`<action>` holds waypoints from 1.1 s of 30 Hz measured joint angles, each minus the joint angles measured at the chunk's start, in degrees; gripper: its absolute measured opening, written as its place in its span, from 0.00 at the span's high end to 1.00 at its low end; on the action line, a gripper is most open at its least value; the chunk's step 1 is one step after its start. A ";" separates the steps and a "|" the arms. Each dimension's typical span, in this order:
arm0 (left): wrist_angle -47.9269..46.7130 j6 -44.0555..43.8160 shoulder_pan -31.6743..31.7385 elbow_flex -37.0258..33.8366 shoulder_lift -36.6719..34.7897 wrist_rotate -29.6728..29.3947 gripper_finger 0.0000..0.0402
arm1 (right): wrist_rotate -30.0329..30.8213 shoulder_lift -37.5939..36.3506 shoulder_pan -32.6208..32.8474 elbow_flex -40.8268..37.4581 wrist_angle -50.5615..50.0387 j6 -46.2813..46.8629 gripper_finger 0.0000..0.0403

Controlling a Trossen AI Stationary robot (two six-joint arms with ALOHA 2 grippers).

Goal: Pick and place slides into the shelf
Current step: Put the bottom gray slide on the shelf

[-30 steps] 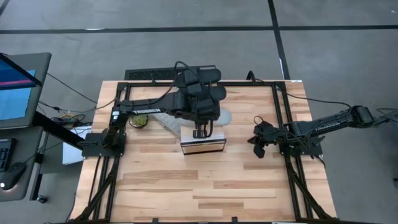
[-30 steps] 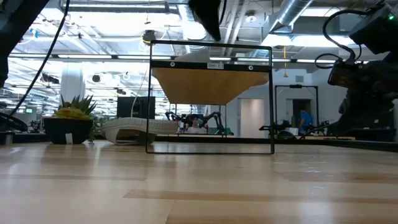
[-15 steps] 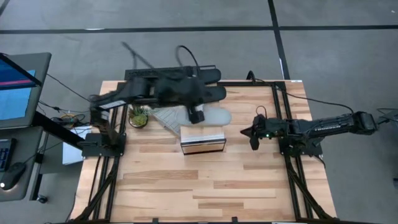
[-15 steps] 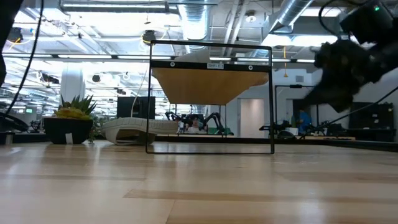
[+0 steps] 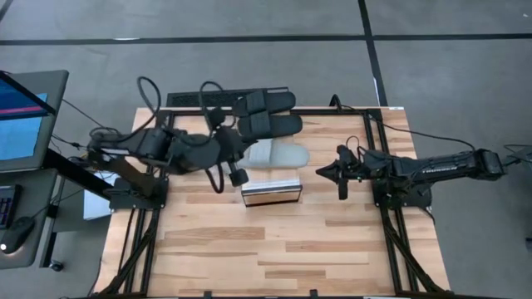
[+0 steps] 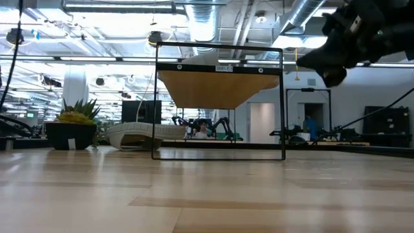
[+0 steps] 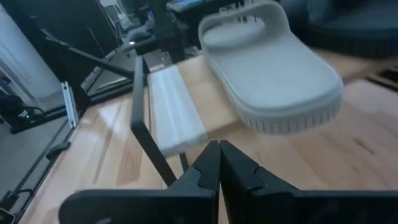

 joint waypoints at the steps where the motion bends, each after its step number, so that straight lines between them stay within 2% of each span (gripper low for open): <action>1: 2.80 -1.14 -0.29 -4.30 -2.22 -0.48 1.00 | -0.11 0.00 0.00 0.27 -0.04 -0.50 1.00; 10: 33.17 -7.46 -0.68 -42.86 -23.28 -1.64 1.00 | -2.81 0.20 0.00 1.28 -0.03 -0.69 1.00; 16: 47.99 -9.12 -1.35 -61.36 -31.20 -1.29 1.00 | -4.24 1.09 0.09 1.32 1.19 -0.69 1.00; 19: 55.73 -6.70 -2.46 -66.75 -33.56 -0.60 1.00 | -5.86 3.42 0.09 1.67 1.81 -0.76 1.00; 22: 57.89 -6.20 -3.53 -70.04 -35.24 -0.46 1.00 | -7.26 7.75 0.09 2.85 1.67 -1.85 1.00; 28: 58.89 -3.94 -5.71 -71.35 -38.11 -0.50 1.00 | -8.17 15.49 -1.30 7.12 3.65 -6.65 1.00; 33: 59.04 -2.34 -6.11 -71.40 -40.15 -1.31 1.00 | -12.70 20.28 -4.50 8.35 5.52 -7.19 1.00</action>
